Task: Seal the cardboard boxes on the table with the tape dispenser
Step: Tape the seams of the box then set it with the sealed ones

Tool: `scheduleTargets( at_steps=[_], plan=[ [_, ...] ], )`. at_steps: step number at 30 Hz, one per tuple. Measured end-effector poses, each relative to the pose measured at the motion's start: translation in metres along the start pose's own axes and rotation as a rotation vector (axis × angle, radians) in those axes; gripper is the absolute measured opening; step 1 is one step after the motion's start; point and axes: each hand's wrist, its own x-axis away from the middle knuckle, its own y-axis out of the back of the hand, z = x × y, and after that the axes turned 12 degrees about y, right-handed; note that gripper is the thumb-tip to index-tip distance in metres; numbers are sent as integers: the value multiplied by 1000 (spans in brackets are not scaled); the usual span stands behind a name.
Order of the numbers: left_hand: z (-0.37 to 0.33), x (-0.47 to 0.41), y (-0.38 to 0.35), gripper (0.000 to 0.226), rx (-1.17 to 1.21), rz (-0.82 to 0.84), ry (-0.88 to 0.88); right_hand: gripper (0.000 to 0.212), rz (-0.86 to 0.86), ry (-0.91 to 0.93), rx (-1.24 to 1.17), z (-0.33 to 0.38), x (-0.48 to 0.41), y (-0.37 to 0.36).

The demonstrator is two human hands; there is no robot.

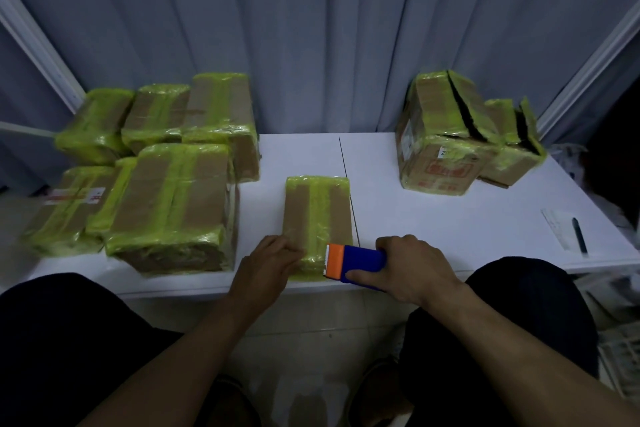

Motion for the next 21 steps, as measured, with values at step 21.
scheduleTargets(
  at_steps=[21],
  plan=[
    [-20, 0, -3, 40, 36, -8, -29, 66, 44, 3, 48, 3, -10, -16]
  ],
)
